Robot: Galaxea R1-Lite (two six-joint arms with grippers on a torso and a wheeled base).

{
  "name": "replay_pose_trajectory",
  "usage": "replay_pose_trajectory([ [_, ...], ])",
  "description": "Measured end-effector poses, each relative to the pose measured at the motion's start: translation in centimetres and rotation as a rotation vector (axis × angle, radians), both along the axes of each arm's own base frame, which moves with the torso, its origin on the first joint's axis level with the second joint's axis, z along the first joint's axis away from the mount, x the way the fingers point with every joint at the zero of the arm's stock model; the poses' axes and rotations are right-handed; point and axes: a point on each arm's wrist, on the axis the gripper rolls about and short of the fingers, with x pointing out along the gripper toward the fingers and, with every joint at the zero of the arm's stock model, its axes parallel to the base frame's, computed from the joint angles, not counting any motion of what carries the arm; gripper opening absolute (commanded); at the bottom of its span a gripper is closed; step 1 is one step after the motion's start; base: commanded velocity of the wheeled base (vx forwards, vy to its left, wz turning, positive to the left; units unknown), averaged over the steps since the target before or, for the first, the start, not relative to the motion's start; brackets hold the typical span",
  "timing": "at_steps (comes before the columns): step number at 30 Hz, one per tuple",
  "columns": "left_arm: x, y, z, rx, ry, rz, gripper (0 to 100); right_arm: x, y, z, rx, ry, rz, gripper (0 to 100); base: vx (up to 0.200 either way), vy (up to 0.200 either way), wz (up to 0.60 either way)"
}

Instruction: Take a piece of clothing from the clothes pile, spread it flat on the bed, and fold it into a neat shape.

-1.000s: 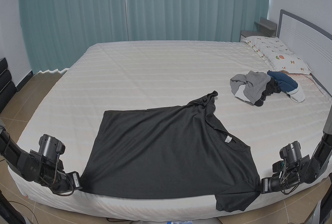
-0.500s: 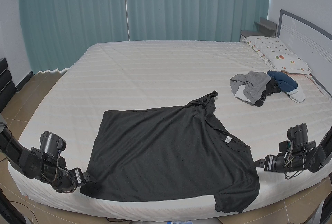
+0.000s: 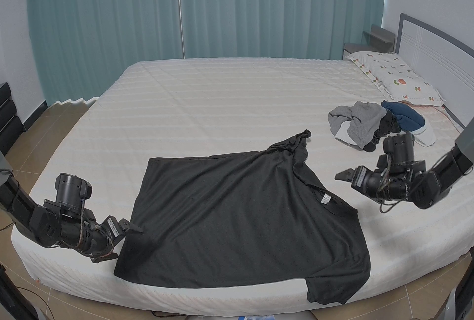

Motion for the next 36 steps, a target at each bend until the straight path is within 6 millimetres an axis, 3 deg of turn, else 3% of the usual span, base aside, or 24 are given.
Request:
replay_pose_trajectory([
  [5,0.8,0.1,-0.2,-0.047,-0.059,0.014,100,3.8,2.2,-0.5,0.14,0.02,-0.072,100,0.0,0.0,0.0],
  [9,1.4,0.2,-0.9,-0.065,-0.106,0.026,100,5.4,3.8,-2.1,0.2,0.066,-0.093,100,0.0,0.0,0.0],
  [17,1.2,0.4,-2.3,-0.085,-0.05,0.057,100,6.1,6.3,-4.8,0.204,0.116,-0.056,100,0.0,0.0,0.0],
  [27,1.3,0.3,-2.8,-0.081,-0.037,0.054,100,7.7,7.0,-4.9,0.257,0.096,-0.097,100,0.0,0.0,0.0],
  [32,1.4,0.3,-2.9,-0.081,-0.034,0.054,100,8.7,7.0,-6.1,0.264,0.099,-0.109,100,0.0,0.0,0.0],
  [33,1.4,0.3,-2.9,-0.081,-0.034,0.054,100,8.9,7.0,-6.3,0.265,0.098,-0.11,0,0.0,0.0,0.0],
  [36,1.5,0.4,-2.9,-0.08,-0.033,0.056,100,9.4,6.8,-6.4,0.269,0.087,-0.117,0,0.0,0.0,0.0],
])
